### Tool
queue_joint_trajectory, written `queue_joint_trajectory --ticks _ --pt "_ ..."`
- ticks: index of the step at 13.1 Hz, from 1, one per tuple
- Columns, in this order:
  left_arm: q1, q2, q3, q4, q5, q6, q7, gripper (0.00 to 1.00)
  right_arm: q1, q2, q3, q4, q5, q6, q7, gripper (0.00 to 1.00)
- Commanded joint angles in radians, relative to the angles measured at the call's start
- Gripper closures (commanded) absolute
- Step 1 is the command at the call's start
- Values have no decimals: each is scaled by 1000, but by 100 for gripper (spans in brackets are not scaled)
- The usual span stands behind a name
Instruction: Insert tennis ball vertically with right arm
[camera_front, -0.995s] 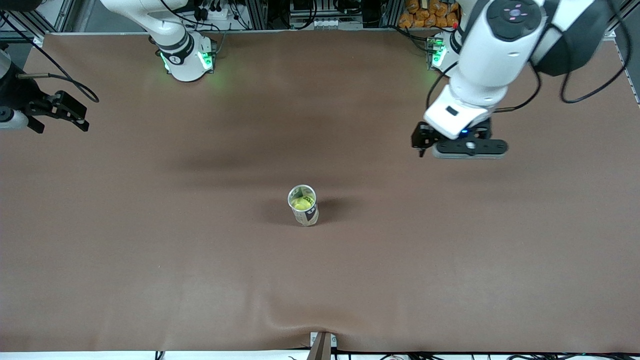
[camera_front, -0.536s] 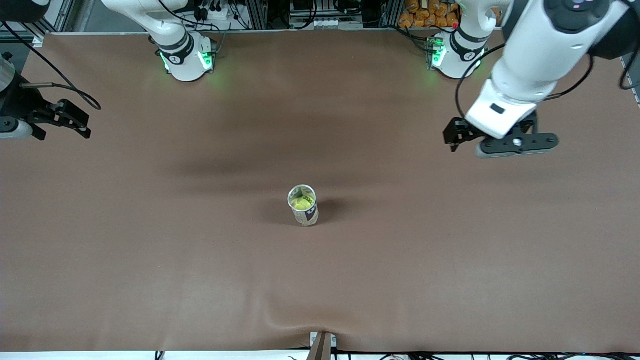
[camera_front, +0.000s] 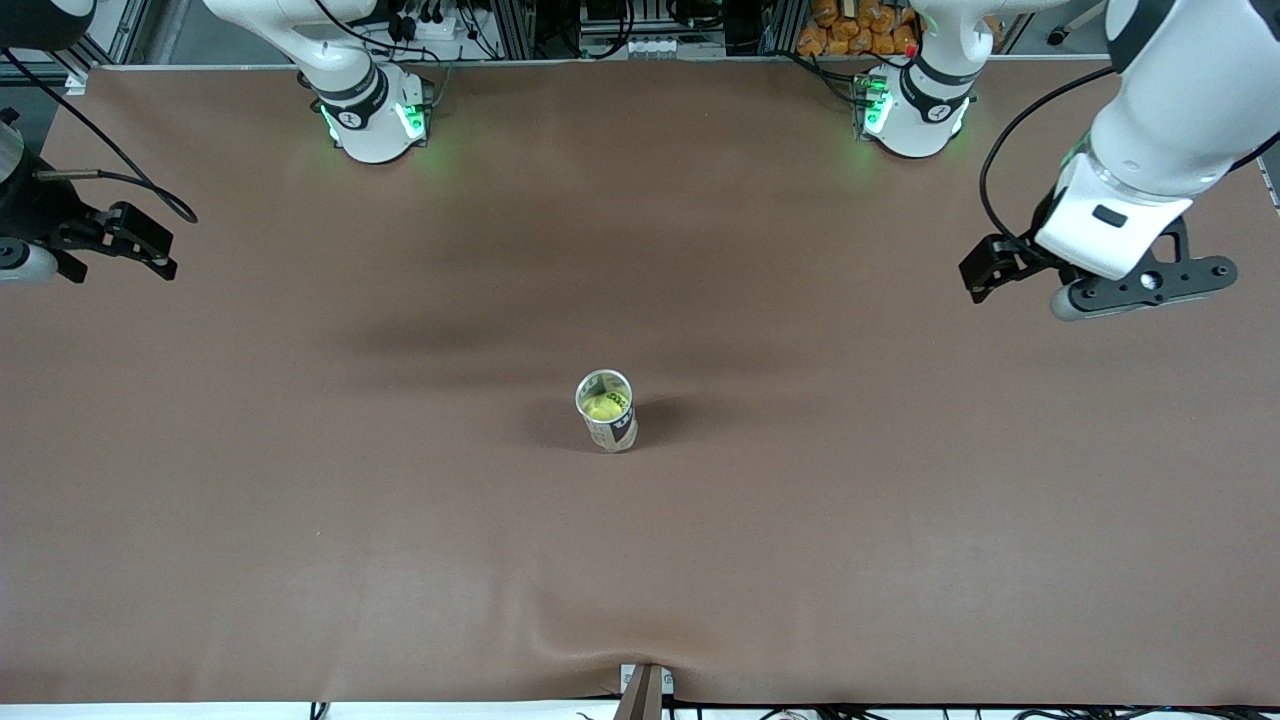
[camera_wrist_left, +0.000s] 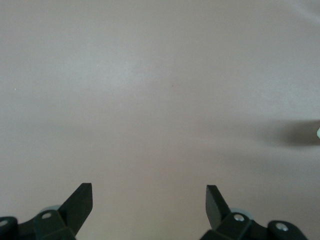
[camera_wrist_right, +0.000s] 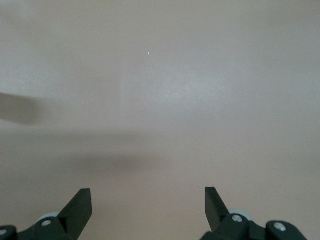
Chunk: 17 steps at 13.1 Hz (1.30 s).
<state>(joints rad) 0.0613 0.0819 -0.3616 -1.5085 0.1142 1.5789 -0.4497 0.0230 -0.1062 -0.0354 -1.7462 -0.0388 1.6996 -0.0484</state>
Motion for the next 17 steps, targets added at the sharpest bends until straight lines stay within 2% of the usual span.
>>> queue_joint_trajectory --ticks 1,3,6,8,13,17 --pt "19 -7 21 37 -43 -42 67 0 -17 16 23 16 -19 -11 5 0" --pt "-14 -25 99 33 -50 -43 144 0 -17 16 23 16 -19 -11 4 0" --pt "-104 -39 267 33 -82 -79 236 0 -23 16 19 16 -19 -6 5 0" --pt "-113 -50 320 28 -119 -88 279 0 -26 16 17 16 -9 -5 7 0" --pt "-115 -83 323 -4 -119 -109 321 0 -49 16 15 13 20 -5 8 0" --pt "-107 -152 289 -73 -117 -108 322 0 -52 14 15 2 40 -3 53 0"
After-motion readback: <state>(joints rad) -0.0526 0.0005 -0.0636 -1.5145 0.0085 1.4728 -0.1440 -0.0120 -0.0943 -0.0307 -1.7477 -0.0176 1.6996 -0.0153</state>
